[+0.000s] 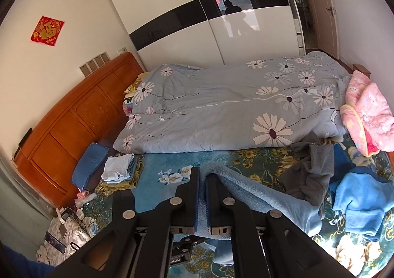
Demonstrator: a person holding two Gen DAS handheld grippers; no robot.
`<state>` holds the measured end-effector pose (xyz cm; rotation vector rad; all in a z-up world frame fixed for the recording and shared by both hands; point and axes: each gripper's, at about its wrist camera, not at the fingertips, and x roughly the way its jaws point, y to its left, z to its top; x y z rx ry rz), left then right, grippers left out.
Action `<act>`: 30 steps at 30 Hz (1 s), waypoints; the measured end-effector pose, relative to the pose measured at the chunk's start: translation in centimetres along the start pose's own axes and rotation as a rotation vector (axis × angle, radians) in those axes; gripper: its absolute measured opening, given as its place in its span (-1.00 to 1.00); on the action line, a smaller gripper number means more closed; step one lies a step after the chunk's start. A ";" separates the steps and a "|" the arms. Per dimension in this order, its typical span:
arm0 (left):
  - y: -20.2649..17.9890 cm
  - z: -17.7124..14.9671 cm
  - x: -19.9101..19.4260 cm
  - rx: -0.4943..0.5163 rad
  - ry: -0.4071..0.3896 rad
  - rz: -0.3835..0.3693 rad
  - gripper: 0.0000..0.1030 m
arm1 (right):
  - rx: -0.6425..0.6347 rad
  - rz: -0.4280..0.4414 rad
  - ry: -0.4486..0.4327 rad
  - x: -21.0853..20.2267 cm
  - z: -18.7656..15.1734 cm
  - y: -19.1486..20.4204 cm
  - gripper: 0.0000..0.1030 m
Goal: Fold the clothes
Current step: 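Lift the sweatshirt out of the pile with both grippers and carry it aside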
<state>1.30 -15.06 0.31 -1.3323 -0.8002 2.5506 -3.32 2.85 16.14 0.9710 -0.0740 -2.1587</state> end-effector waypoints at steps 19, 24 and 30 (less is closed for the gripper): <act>20.3 6.3 -20.3 0.041 -0.244 0.242 -0.85 | 0.020 0.211 -0.027 11.4 2.5 20.9 -0.91; 21.8 8.5 -25.0 0.073 -0.332 0.311 -0.85 | 0.079 0.251 -0.010 12.5 1.8 21.6 -0.91; 20.3 9.6 -20.0 0.124 -0.238 0.253 -0.85 | 0.192 0.145 0.062 14.2 -0.6 16.6 -0.91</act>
